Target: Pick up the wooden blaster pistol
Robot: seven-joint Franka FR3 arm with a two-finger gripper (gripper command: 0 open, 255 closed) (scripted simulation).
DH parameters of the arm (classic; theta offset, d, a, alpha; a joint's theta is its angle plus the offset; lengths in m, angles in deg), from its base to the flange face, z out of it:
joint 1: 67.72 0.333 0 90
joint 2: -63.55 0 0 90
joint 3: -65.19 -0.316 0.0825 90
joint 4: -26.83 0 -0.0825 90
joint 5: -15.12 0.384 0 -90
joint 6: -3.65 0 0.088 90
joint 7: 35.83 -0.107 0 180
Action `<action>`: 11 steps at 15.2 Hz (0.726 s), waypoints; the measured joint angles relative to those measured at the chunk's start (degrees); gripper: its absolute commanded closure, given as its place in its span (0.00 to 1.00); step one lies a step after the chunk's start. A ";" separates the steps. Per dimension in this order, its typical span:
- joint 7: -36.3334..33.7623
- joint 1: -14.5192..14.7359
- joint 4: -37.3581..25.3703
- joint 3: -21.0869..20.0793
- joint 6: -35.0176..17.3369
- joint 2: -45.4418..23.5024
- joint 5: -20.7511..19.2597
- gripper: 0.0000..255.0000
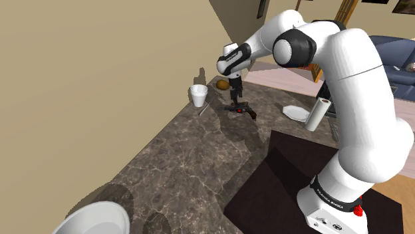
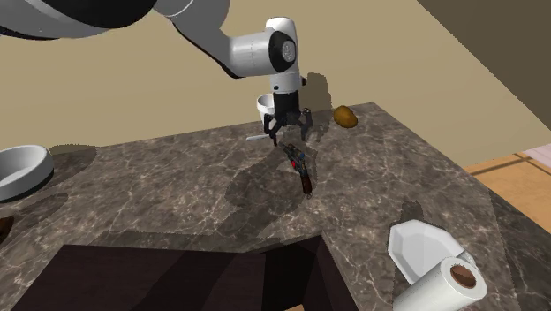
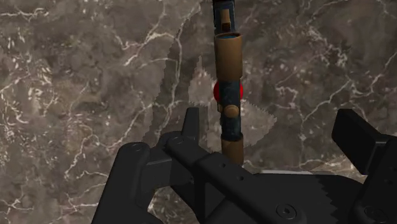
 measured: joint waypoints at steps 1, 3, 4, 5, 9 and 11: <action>0.82 -0.69 -3.41 -0.17 1.09 -2.61 0.03 0.00; 1.55 -1.42 -8.33 -0.54 2.44 -6.62 0.12 0.00; 1.72 -1.72 -9.72 -0.64 2.60 -7.89 0.21 0.00; 1.68 -1.80 -10.17 -0.73 2.29 -8.71 0.26 0.00; 1.50 -2.12 -10.78 -0.99 0.61 -11.06 0.47 0.00; 1.40 -2.15 -10.76 -1.06 0.05 -11.62 0.52 1.00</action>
